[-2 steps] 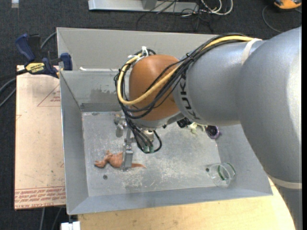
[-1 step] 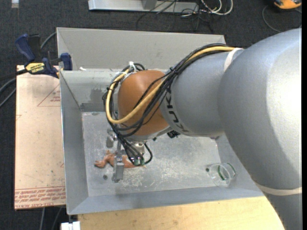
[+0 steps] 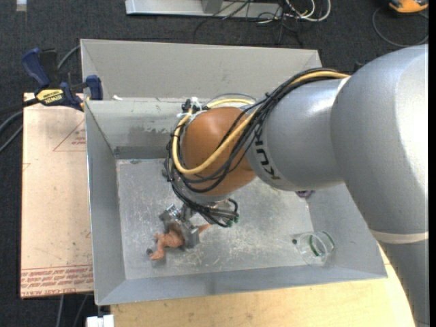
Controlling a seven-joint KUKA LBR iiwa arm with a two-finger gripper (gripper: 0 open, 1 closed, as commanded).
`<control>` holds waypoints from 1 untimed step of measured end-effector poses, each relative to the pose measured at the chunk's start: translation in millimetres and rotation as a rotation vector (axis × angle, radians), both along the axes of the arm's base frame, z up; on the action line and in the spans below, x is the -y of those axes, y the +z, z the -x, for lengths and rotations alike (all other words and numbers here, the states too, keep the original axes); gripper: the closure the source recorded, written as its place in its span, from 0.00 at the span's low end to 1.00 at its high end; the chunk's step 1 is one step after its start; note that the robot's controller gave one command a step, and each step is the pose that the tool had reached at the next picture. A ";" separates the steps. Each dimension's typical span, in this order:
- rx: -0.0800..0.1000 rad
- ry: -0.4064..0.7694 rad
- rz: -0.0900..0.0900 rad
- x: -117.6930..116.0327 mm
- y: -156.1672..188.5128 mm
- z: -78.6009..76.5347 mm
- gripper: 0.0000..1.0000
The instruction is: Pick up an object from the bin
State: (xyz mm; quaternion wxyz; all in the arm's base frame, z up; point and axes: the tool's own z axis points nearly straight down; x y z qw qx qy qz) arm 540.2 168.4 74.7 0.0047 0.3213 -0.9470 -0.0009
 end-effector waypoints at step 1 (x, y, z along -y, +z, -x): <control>0.000 0.000 0.000 0.1 -0.1 0.0 1.00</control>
Offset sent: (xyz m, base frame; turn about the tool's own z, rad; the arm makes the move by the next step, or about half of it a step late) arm 0.0063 -0.0018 0.2670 -0.1460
